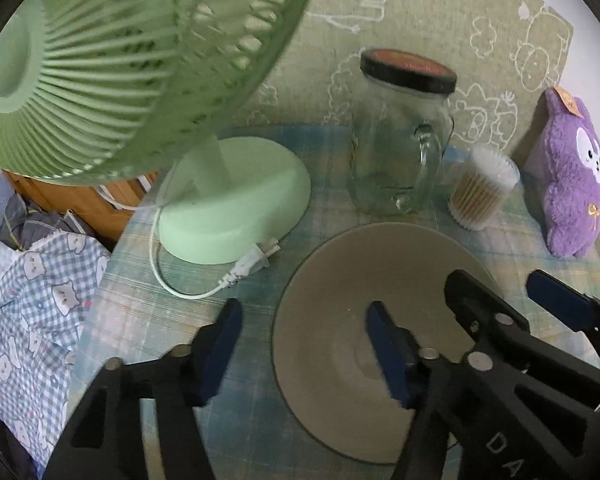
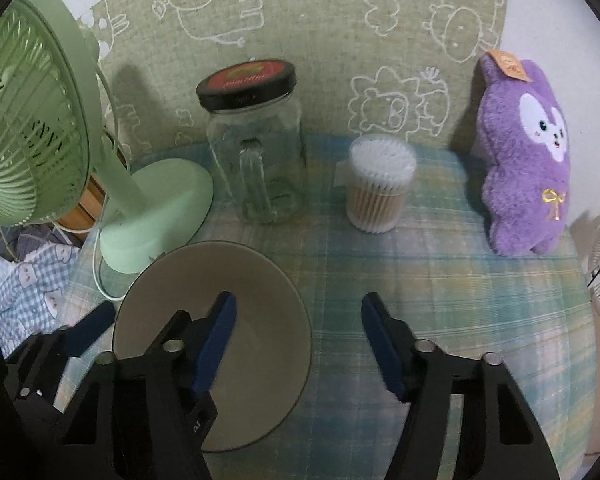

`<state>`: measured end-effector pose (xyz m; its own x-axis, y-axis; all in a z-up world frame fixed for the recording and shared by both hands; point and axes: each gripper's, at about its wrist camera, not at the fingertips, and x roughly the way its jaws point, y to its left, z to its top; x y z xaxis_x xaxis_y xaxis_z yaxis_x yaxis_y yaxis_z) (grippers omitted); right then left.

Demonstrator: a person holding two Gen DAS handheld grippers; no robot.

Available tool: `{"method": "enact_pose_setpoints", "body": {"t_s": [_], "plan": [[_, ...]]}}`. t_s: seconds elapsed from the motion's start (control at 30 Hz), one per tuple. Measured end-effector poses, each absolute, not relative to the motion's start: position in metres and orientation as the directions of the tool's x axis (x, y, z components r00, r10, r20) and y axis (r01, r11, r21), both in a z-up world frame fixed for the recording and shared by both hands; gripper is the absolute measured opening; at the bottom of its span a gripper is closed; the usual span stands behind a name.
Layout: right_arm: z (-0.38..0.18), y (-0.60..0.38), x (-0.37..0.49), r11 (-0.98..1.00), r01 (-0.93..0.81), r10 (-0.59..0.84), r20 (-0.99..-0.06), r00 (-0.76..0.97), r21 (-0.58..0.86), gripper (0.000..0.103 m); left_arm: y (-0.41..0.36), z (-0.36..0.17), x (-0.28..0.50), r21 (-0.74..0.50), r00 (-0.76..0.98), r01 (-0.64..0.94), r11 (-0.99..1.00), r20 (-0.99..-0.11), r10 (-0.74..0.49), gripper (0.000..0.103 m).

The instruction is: Organize plates and bowls

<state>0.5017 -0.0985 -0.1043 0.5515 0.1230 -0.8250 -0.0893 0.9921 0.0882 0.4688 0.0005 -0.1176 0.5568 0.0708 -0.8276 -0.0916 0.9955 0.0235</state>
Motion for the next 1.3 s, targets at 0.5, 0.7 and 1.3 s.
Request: {"method": "enact_pose_setpoints", "body": {"t_s": [0.5, 0.7, 1.3], "plan": [[-0.118, -0.097, 0.509, 0.992, -0.066, 0.127, -0.846, 0.519, 0.108, 0.019, 0.001, -0.128, 0.475, 0.061, 0.534, -0.11, 0.992, -0.838, 0.111, 0.022], [-0.115, -0.097, 0.506, 0.993, -0.051, 0.121, -0.853, 0.508, 0.111, 0.019, 0.003, -0.126, 0.473, 0.056, 0.524, -0.103, 0.993, -0.845, 0.102, 0.021], [-0.061, -0.11, 0.446, 0.994, -0.001, 0.088, -0.826, 0.556, 0.105, 0.019, -0.008, -0.079, 0.425, 0.042, 0.572, -0.055, 0.998, -0.817, 0.066, 0.021]]}}
